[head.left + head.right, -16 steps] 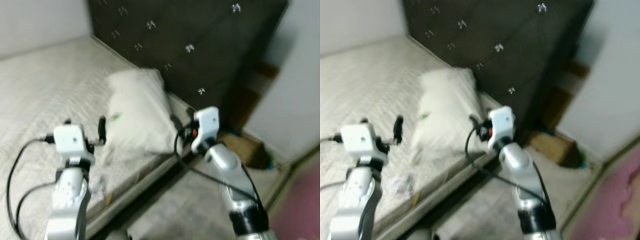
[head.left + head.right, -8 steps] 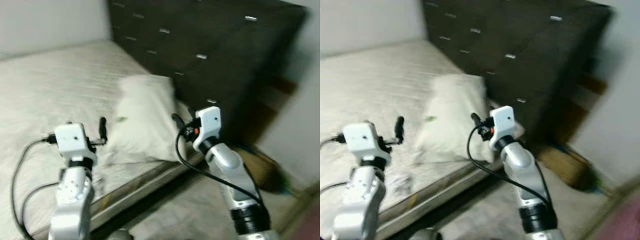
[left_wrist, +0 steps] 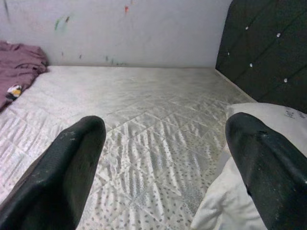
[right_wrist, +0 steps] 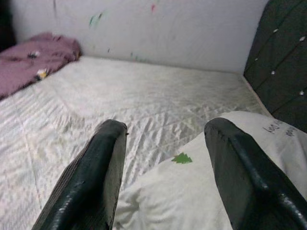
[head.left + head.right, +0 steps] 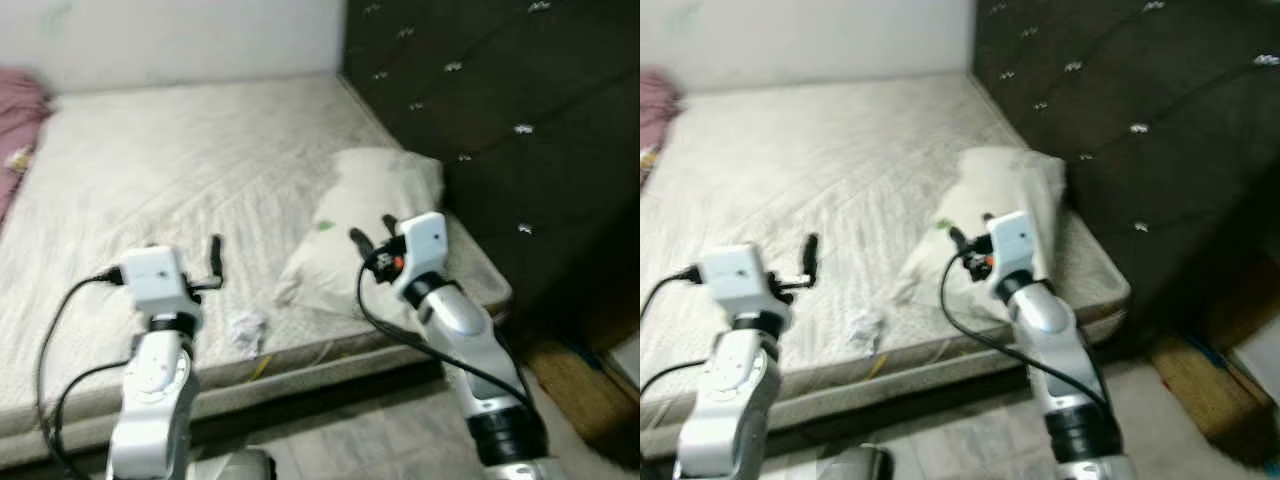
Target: Clean up the room
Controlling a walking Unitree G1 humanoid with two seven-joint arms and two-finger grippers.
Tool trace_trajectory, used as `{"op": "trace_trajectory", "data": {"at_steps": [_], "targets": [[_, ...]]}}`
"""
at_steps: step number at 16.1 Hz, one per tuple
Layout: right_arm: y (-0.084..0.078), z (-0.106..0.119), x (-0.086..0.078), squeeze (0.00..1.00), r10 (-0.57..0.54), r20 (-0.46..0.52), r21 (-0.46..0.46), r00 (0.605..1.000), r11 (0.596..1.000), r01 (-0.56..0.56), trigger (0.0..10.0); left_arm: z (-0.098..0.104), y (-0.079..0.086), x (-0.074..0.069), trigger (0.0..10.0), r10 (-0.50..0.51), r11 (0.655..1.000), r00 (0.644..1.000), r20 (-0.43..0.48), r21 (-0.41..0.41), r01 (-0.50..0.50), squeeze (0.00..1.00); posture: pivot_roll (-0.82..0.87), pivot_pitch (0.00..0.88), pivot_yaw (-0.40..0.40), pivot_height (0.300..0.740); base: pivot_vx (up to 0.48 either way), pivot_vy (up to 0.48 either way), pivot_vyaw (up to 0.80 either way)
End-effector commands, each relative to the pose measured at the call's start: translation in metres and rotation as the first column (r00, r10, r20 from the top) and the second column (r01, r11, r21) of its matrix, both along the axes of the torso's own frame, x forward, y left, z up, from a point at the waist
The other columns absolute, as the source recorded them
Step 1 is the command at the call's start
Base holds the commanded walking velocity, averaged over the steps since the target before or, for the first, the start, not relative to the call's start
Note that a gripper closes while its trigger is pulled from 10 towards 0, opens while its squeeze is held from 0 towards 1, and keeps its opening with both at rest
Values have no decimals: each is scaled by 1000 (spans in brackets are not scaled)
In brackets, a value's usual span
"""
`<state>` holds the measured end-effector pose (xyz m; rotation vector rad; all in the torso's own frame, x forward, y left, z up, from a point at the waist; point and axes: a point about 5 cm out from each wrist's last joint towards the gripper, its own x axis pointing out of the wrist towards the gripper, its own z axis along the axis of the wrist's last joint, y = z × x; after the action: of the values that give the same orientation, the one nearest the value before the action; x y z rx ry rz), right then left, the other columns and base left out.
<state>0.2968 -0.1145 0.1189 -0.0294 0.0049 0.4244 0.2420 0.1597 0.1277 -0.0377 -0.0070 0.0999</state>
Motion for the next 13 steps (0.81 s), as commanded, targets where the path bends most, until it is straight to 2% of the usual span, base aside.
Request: {"op": "trace_trajectory", "data": {"at_steps": [1,2,7,9,13], "targets": [[3,3,1,0,5,14,7,1000,1000,-5,10000,2,3,1,10000,4,1000,1000,12,17,-5,0,1,0,-61,740,0,0,800],[3,3,2,0,2,13,11,1000,1000,-3,10000,2,4,1,10000,-2,1000,1000,19,20,2,0,1,0,-62,740,0,0,800],[0,3,4,0,-17,4,15,1000,1000,17,10000,3,2,0,10000,-44,999,998,35,14,43,0,2,0,-68,740,0,0,0],[0,1,4,0,-17,0,12,1000,1000,17,10000,3,-1,-2,10000,-75,997,996,49,-20,76,0,4,0,-74,740,358,0,0],[1,0,3,0,-13,-3,9,1000,1000,13,10000,2,0,-2,10000,-67,998,997,42,-7,67,0,8,0,-75,740,419,0,0]]}}
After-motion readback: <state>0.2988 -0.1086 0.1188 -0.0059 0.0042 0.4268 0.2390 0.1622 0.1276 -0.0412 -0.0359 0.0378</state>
